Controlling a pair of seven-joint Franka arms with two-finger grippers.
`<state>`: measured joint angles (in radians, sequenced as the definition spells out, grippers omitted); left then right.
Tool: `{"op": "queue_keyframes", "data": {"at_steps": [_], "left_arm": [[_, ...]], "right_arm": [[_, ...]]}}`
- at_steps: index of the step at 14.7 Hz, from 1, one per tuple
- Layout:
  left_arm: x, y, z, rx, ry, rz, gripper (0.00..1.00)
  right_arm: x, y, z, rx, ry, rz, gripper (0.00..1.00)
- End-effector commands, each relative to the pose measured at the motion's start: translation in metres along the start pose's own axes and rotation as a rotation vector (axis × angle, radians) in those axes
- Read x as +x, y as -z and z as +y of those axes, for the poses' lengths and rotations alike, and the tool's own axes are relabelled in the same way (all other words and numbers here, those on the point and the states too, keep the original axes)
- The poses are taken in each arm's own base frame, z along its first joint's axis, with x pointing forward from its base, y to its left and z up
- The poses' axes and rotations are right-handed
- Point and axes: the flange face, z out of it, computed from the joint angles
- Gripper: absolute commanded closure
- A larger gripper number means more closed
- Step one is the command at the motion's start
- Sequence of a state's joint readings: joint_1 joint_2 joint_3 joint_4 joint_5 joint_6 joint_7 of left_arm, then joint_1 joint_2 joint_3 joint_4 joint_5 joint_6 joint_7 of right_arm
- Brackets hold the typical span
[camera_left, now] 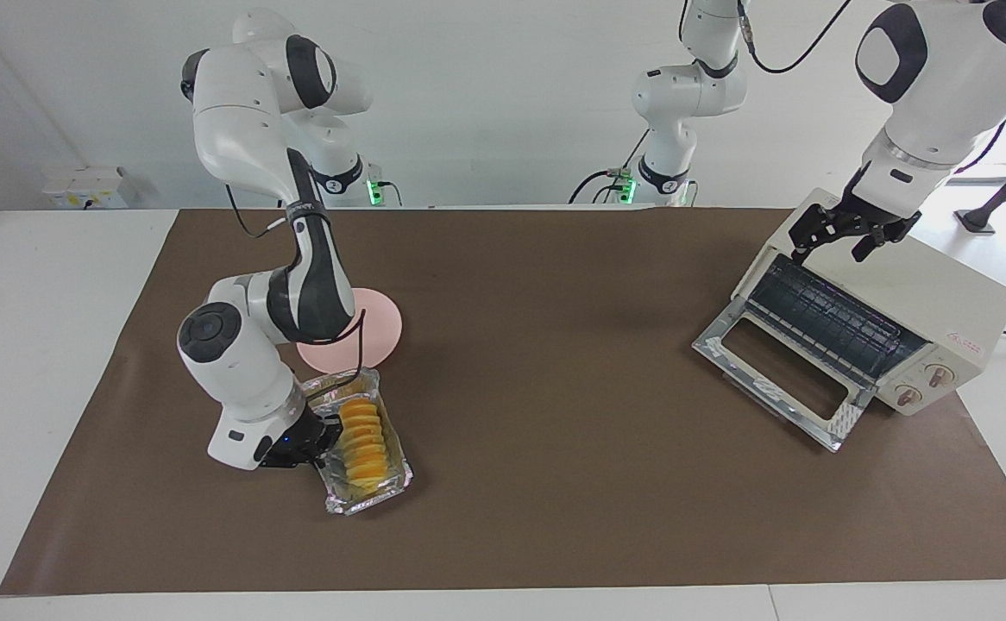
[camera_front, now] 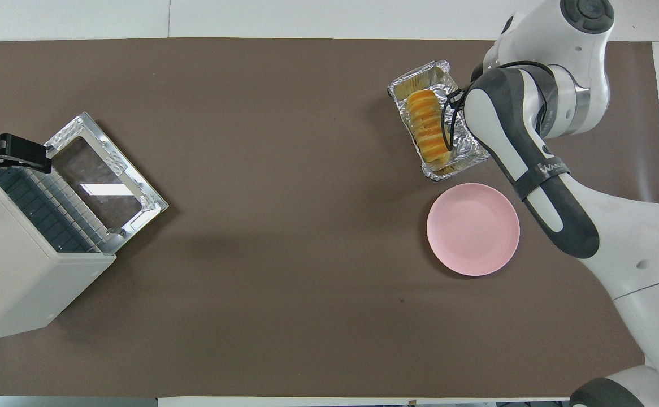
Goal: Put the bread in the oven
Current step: 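Grasp the foil tray edge and slide it toward the oven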
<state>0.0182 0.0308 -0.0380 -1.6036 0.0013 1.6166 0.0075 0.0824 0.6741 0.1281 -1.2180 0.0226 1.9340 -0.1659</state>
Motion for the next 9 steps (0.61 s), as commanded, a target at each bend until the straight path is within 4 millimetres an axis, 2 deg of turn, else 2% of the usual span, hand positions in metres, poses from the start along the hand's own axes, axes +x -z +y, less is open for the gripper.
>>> {"op": "queue_keyframes", "data": {"at_steps": [1,2,5,6,9], "left_arm": [[-0.004,0.003,-0.001,-0.016,-0.003,0.01,0.0],[-0.004,0.003,-0.001,-0.014,-0.003,0.009,0.0],[-0.004,0.003,-0.001,-0.016,-0.003,0.01,0.0],[-0.004,0.003,-0.001,-0.016,-0.003,0.01,0.0],[-0.004,0.003,-0.001,-0.016,-0.003,0.009,0.0]], "right_arm": [[0.009,0.015,-0.08,0.016,-0.079,-0.029,1.0],[0.01,0.012,-0.107,0.017,-0.121,-0.037,1.0],[0.006,0.01,-0.209,0.027,-0.227,-0.02,1.0],[0.005,0.007,-0.229,0.033,-0.274,-0.002,1.0],[-0.011,-0.021,-0.283,0.048,-0.312,0.026,1.0]]}}
